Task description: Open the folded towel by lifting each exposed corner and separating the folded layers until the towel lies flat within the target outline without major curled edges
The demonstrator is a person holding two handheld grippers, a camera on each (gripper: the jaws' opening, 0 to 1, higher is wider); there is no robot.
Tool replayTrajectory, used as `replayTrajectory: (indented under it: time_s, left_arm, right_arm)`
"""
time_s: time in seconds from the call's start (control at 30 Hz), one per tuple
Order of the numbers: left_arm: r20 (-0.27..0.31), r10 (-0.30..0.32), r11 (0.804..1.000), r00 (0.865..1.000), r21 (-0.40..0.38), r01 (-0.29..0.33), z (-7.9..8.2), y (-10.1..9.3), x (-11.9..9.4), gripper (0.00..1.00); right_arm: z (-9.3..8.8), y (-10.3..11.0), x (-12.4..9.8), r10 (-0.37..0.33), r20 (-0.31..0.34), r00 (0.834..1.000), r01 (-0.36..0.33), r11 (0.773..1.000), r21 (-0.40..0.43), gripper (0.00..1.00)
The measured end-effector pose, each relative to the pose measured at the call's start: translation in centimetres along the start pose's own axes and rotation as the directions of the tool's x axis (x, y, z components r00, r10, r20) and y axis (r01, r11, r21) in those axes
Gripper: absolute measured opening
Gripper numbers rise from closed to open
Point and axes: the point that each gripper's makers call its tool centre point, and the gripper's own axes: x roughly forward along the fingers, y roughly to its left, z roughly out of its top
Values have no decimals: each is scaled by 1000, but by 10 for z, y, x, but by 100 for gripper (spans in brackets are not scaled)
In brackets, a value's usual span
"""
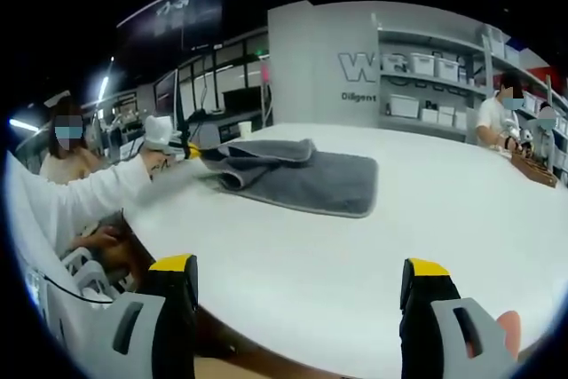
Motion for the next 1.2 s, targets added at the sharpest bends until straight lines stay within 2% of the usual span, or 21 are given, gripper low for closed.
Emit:
replayTrajectory:
  time_s: [0.53,0.83,1.07,1.2]
  left_arm:
    - [-48,45,999,998,-28,-47,-28,22,-14,3]
    - [-75,49,998,996,-44,-53,-36,26,-17,3]
    - [-117,53,999,992,-3,-53,-49,25,-18,3]
    - [-158,82,996,984,40,-77,-59,31,-20,3]
  right_arm:
    - [0,3,1,3,-2,1000,-3,1000,-5,95]
    - [-1,4,2,5,-9,1000,-5,1000,-8,95]
    - [-2,4,3,3,-11,1000,-3,1000,-7,95]
    - [-2,5,4,6,-13,1000,-6,1000,-8,95]
